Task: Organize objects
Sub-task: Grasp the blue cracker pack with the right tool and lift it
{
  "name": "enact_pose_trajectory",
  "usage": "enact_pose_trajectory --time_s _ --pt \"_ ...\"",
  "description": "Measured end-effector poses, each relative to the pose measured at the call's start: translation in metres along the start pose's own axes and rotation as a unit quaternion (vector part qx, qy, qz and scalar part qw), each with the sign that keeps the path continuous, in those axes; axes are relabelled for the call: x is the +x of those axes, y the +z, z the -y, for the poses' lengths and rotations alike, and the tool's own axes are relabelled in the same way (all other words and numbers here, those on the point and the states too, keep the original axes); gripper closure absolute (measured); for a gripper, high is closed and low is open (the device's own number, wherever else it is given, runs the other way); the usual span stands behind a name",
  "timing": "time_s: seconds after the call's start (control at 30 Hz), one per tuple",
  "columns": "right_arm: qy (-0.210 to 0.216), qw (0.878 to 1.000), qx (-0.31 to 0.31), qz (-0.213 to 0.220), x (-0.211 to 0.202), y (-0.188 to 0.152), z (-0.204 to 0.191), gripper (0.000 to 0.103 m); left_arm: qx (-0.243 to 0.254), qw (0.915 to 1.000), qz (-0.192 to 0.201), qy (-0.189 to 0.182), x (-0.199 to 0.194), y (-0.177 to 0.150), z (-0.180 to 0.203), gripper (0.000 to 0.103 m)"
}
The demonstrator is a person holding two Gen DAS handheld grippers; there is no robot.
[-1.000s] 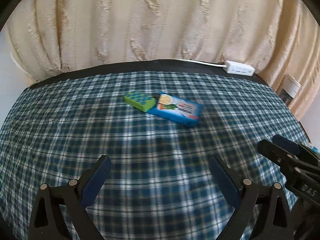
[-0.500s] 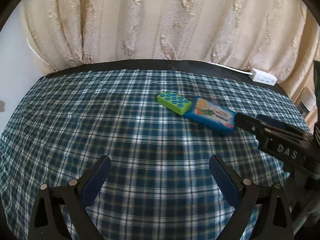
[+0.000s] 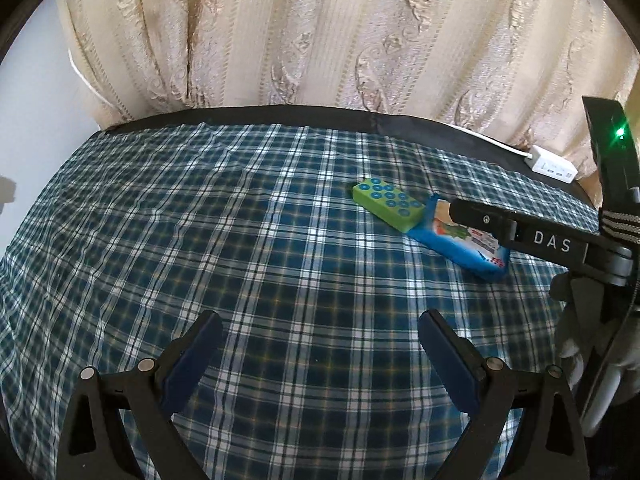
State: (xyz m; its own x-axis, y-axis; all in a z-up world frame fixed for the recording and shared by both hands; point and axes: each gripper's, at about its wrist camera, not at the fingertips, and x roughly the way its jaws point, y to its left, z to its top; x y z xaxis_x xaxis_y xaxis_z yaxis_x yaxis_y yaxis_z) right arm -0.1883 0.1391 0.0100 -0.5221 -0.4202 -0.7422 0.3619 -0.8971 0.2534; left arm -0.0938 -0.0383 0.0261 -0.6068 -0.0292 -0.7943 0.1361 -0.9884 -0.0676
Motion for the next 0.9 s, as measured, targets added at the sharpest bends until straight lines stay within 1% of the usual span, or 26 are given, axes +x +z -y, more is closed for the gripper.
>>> enact_pose_trajectory --time_s 0.17,0.43,0.6,0.77,0.87,0.9 --pt "0.018 1.0 -0.009 -0.018 0.008 -0.007 -0.002 0.034 -0.004 1.0 -0.005 0.003 0.003 0.001 -0.002 0.003" --pt "0.021 0.999 -0.027 -0.025 0.003 -0.018 -0.01 0.034 -0.012 0.9999 -0.005 0.004 0.002 0.003 -0.006 0.003" --pt "-0.01 0.998 -0.054 -0.028 0.008 -0.022 -0.021 0.034 -0.014 0.9999 -0.003 0.005 0.0 0.005 -0.008 0.003" --pt "-0.023 0.998 -0.059 -0.024 0.009 -0.023 -0.022 0.034 -0.019 0.9998 -0.003 0.007 0.001 0.006 -0.01 0.003" --pt "-0.036 0.997 -0.062 -0.02 0.009 -0.023 -0.023 0.041 -0.019 0.9998 -0.005 0.01 0.003 0.006 -0.01 0.003" --pt "-0.043 0.997 -0.064 -0.018 0.009 -0.024 -0.023 0.046 -0.018 0.9998 -0.005 0.01 0.003 0.005 -0.01 0.003"
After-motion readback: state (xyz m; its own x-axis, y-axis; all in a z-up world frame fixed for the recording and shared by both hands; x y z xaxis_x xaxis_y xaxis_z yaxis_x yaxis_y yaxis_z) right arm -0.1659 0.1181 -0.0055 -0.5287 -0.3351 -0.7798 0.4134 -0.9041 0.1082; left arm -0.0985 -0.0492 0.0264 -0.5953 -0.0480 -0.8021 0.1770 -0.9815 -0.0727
